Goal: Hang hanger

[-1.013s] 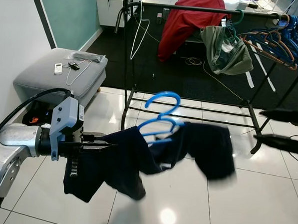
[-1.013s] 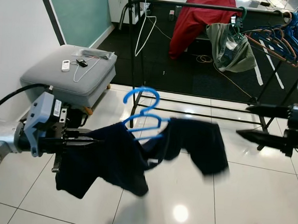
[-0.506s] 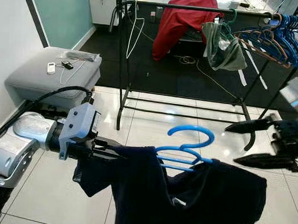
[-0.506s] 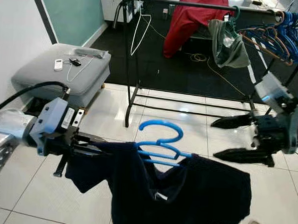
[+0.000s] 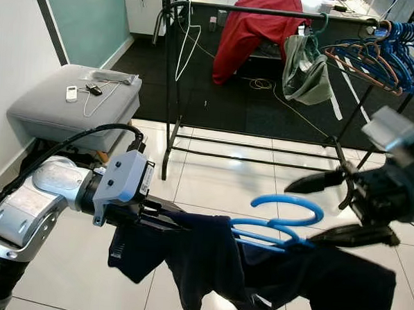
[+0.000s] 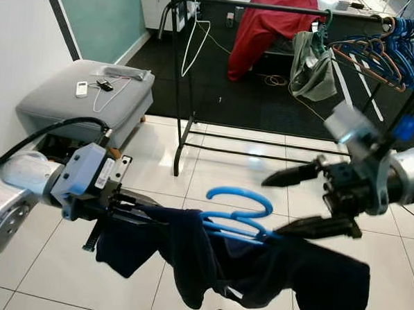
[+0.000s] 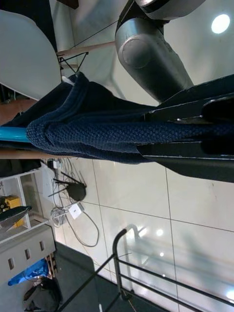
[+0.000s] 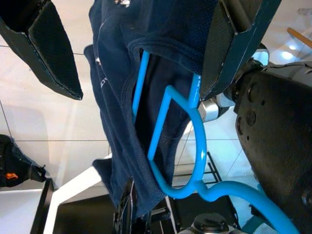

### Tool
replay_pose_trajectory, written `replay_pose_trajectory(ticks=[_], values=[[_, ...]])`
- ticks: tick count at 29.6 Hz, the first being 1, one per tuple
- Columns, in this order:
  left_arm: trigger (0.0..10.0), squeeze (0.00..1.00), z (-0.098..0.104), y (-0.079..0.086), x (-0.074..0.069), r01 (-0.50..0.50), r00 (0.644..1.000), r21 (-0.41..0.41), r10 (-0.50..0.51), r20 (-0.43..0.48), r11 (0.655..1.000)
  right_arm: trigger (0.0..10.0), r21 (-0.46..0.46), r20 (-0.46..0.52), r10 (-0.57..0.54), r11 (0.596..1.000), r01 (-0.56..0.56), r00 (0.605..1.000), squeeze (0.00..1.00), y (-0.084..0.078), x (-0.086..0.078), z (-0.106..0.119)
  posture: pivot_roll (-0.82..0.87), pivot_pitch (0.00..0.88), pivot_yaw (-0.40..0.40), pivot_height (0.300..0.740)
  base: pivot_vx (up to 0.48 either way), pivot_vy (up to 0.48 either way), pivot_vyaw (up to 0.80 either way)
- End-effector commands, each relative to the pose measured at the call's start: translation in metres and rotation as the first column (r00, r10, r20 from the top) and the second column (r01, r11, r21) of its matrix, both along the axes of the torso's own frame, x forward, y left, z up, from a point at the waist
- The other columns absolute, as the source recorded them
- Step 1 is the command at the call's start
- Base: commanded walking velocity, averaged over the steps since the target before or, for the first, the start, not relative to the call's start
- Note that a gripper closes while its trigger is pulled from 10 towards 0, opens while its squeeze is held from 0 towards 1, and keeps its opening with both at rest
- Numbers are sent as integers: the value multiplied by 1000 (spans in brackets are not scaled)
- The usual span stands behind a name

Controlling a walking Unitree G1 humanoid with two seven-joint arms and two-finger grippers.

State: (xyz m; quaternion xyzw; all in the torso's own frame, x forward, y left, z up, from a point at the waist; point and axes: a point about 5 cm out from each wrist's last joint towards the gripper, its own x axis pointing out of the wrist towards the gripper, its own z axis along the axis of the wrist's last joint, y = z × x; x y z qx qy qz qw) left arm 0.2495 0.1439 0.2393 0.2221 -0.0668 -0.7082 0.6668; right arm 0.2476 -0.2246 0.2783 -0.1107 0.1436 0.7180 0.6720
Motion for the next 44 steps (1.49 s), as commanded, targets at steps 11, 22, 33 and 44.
replay_pose_trajectory(ticks=[11, 22, 33, 44], values=[[10000, 0, 1, 1, 2, -3, 1000, -9, 3, 11, 1000, 10000, 19, 6, 51, 999, -51, 999, 0, 1, -12, 19, -157, 74, -39, 740, 0, 0, 0], [10000, 0, 1, 1, 3, -8, 1000, -14, 8, 13, 1000, 10000, -128, -4, 36, 991, -36, 999, 0, -2, -14, -3, -156, 67, -36, 740, 0, 0, 0], [10000, 0, 2, 1, 3, -10, 1000, -20, 10, 19, 1000, 0, -220, 11, 26, 975, -23, 1000, 0, -3, -12, -14, -154, 69, -38, 740, 0, 0, 0], [10000, 0, 6, -1, 4, -10, 1000, -39, 11, 26, 999, 0, -243, 40, 11, 970, -1, 999, 0, -4, -8, -18, -155, 74, -38, 740, 0, 0, 0]])
